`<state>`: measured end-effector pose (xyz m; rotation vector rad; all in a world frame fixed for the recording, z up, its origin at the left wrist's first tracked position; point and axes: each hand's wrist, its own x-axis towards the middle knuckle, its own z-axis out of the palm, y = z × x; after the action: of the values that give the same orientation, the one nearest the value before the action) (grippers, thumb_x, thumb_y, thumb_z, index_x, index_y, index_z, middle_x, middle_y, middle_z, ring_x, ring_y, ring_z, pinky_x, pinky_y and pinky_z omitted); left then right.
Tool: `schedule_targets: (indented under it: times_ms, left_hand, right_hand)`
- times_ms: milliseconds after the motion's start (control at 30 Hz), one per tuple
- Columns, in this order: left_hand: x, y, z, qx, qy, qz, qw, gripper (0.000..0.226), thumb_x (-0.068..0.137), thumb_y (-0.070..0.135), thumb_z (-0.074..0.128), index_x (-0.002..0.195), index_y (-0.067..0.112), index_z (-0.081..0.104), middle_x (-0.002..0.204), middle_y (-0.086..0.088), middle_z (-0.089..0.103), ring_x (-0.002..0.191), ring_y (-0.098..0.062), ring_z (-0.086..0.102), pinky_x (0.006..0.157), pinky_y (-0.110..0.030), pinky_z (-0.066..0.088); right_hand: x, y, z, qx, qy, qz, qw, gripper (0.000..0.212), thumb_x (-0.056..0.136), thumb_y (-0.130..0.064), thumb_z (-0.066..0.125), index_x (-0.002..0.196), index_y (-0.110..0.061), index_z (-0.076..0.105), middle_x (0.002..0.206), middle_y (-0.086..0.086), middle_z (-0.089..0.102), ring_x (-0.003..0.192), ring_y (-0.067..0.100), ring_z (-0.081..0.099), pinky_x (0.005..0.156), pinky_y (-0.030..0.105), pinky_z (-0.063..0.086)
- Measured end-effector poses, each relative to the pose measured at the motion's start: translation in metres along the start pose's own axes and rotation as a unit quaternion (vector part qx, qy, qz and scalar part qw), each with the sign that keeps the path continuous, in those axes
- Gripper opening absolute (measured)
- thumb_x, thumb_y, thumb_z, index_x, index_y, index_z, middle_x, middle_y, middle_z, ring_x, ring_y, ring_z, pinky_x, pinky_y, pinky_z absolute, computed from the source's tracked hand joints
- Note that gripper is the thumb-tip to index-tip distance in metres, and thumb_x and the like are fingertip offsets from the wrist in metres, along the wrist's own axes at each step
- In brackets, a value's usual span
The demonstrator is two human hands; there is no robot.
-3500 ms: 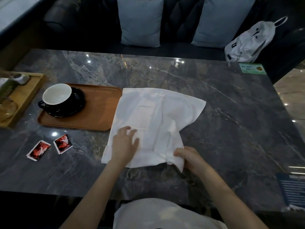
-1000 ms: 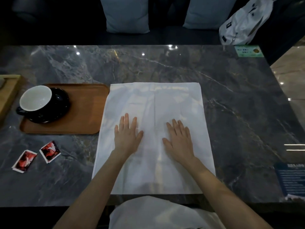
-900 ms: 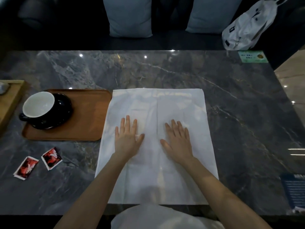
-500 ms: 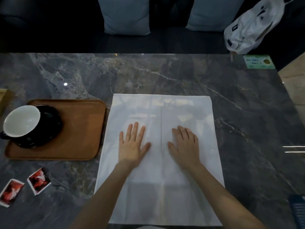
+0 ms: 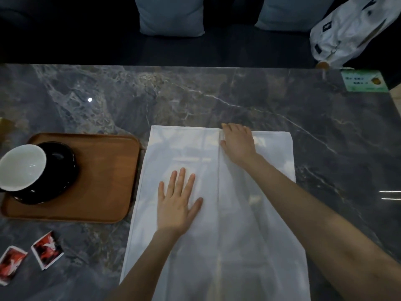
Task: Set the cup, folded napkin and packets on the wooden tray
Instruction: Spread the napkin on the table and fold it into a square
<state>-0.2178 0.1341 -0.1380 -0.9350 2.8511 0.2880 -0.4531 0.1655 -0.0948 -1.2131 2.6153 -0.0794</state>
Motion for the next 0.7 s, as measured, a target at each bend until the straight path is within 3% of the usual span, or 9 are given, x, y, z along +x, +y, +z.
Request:
schedule_targets:
  times_ms: [167, 300, 433, 500, 600, 700]
  left_hand:
    - [0.000, 0.001, -0.001, 0.005, -0.008, 0.000, 1.000, 0.066, 0.089, 0.061, 0.005, 0.144, 0.028, 0.020, 0.152, -0.002, 0.028, 0.140, -0.019, 0.012, 0.109, -0.043, 0.007]
    - [0.001, 0.002, -0.004, 0.003, -0.035, -0.002, 0.999, 0.068, 0.089, 0.062, 0.002, 0.144, 0.027, 0.021, 0.152, -0.002, 0.029, 0.141, -0.021, 0.021, 0.109, -0.044, 0.007]
    - [0.002, 0.006, -0.013, -0.015, -0.075, -0.001, 0.997, 0.077, 0.080, 0.069, -0.010, 0.146, 0.030, -0.001, 0.158, 0.001, -0.001, 0.143, -0.017, -0.011, 0.114, -0.043, -0.006]
    - [0.004, 0.013, -0.024, -0.037, -0.082, -0.006, 0.996, 0.070, 0.089, 0.060, 0.018, 0.147, 0.023, 0.007, 0.158, -0.006, 0.001, 0.145, -0.024, -0.001, 0.116, -0.044, 0.005]
    - [0.013, 0.028, -0.047, -0.067, 0.073, 0.044, 0.994, 0.071, 0.076, 0.029, 0.067, 0.135, 0.008, 0.034, 0.144, -0.024, 0.036, 0.131, -0.039, 0.039, 0.101, -0.050, 0.038]
    - [0.032, 0.040, -0.068, -0.034, 0.151, 0.105, 0.982, 0.078, 0.065, 0.019, 0.078, 0.133, 0.010, 0.042, 0.142, -0.019, 0.042, 0.131, -0.035, 0.041, 0.101, -0.052, 0.038]
  right_hand:
    - [0.004, -0.004, 0.000, 0.007, 0.019, 0.018, 1.000, 0.035, 0.090, -0.016, 0.045, 0.125, -0.010, 0.048, 0.128, 0.011, 0.050, 0.120, 0.030, 0.040, 0.097, 0.038, 0.030]
    - [-0.002, -0.005, -0.002, 0.031, 0.043, 0.021, 0.998, 0.026, 0.090, -0.016, 0.049, 0.113, -0.009, 0.059, 0.121, 0.011, 0.054, 0.115, 0.029, 0.042, 0.095, 0.036, 0.031]
    - [-0.020, -0.010, -0.004, 0.074, 0.093, 0.002, 0.993, 0.020, 0.088, -0.011, 0.048, 0.103, -0.008, 0.061, 0.111, 0.011, 0.060, 0.106, 0.028, 0.050, 0.090, 0.035, 0.032]
    - [-0.032, -0.013, -0.006, 0.089, 0.119, -0.012, 0.989, 0.017, 0.085, -0.008, 0.050, 0.097, -0.007, 0.062, 0.103, 0.012, 0.062, 0.100, 0.029, 0.053, 0.085, 0.035, 0.032]
    - [-0.053, -0.019, -0.010, 0.098, 0.147, -0.051, 0.983, 0.011, 0.081, -0.005, 0.055, 0.089, -0.006, 0.063, 0.092, 0.013, 0.063, 0.091, 0.032, 0.056, 0.079, 0.035, 0.035]
    - [-0.078, -0.024, -0.013, 0.126, 0.181, -0.097, 0.971, 0.012, 0.071, 0.001, 0.067, 0.081, -0.005, 0.066, 0.076, 0.013, 0.066, 0.073, 0.032, 0.062, 0.068, 0.034, 0.045]
